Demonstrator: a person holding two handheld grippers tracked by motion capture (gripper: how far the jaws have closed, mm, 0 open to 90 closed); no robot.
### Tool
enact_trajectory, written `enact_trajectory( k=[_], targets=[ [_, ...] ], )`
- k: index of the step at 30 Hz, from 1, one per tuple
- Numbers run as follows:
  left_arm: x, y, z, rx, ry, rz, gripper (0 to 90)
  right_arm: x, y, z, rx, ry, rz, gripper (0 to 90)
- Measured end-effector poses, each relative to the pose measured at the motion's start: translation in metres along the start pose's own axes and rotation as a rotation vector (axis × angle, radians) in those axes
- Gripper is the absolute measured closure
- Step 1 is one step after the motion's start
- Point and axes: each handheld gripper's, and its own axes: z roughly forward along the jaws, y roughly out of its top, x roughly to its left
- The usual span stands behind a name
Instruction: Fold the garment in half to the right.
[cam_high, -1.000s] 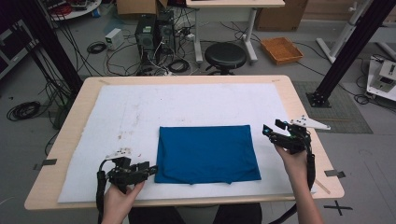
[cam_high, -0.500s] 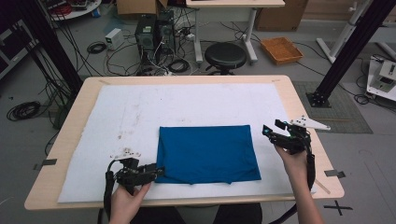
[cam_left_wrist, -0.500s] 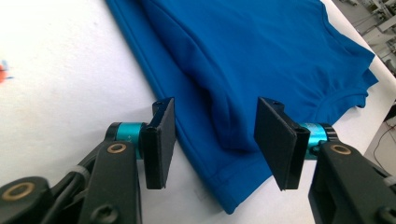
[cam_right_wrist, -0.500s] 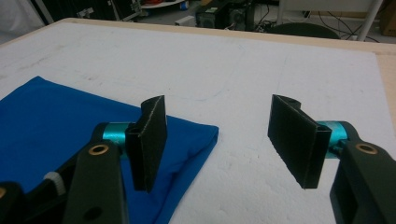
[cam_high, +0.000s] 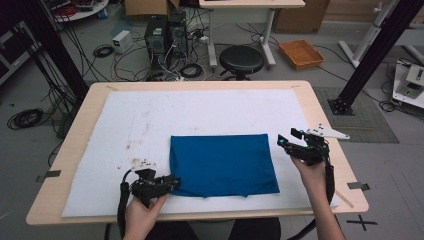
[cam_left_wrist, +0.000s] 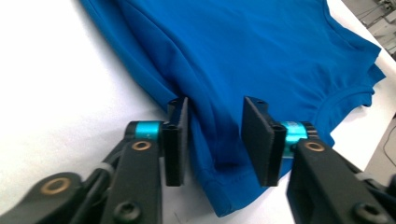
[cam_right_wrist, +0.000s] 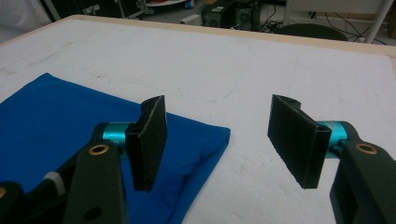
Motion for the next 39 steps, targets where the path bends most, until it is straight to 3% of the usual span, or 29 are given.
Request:
enact_trajectory(
  k=[7, 12, 14, 19, 27, 39],
  targets=[
    [-0.006, 0.000, 0.001, -0.009, 0.025, 0.036, 78.1, 0.014, 0.002, 0.010, 0.007, 0.044, -0.012, 39.2],
    [-0.009, 0.000, 0.003, -0.004, 0.037, 0.080, 80.8, 0.029, 0.007, 0.023, 0.029, 0.087, -0.005, 40.5],
    [-0.009, 0.000, 0.003, -0.006, 0.035, 0.078, 80.9, 0.037, 0.010, 0.031, 0.041, 0.101, -0.009, 41.3],
    [-0.009, 0.000, 0.004, -0.009, 0.034, 0.079, 81.0, 0.060, 0.017, 0.057, 0.067, 0.144, 0.004, 42.9],
    [-0.008, -0.001, 0.003, -0.012, 0.029, 0.082, 81.2, 0.100, 0.037, 0.110, 0.117, 0.252, 0.017, 45.8],
    [-0.008, -0.001, 0.003, -0.018, 0.027, 0.081, 81.1, 0.158, 0.054, 0.176, 0.197, 0.314, -0.015, 49.2]
  ],
)
